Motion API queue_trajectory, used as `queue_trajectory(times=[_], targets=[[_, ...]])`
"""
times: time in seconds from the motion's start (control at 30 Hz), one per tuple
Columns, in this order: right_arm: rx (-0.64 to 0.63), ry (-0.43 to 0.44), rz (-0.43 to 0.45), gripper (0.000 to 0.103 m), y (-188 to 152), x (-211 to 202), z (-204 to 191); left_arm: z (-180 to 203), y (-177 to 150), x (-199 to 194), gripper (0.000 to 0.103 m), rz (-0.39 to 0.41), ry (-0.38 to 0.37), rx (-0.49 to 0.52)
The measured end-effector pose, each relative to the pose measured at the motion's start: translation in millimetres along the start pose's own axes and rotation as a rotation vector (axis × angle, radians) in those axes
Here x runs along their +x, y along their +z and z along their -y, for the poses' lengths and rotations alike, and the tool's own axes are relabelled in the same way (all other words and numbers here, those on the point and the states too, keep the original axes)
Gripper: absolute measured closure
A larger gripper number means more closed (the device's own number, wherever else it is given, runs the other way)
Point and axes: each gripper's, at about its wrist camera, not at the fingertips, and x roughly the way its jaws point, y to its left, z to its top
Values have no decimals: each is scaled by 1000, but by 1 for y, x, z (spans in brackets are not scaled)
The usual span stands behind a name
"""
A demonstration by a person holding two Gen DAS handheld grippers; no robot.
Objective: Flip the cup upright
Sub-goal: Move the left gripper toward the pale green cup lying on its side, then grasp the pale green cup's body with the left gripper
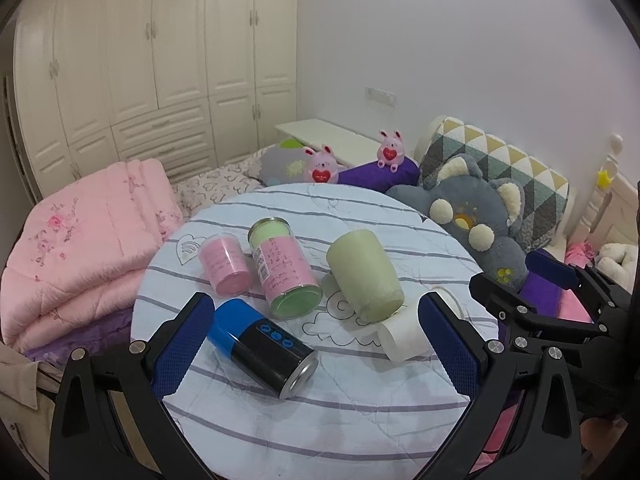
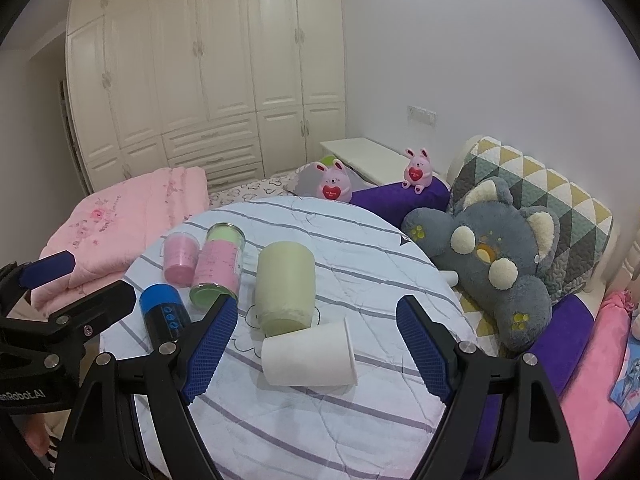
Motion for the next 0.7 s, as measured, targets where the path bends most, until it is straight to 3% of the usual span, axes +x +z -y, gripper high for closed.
queue_trajectory(times=[0.3, 0.47, 0.7], targets=[[5, 1, -49, 20, 8, 30, 4, -21, 17, 48, 0, -130, -22, -89], [-9, 2, -92, 20, 16, 56, 1, -28, 24, 79, 0, -207, -72, -144], [-24, 8, -141, 20, 27, 95, 0, -35, 38, 133, 0, -326, -73, -218]])
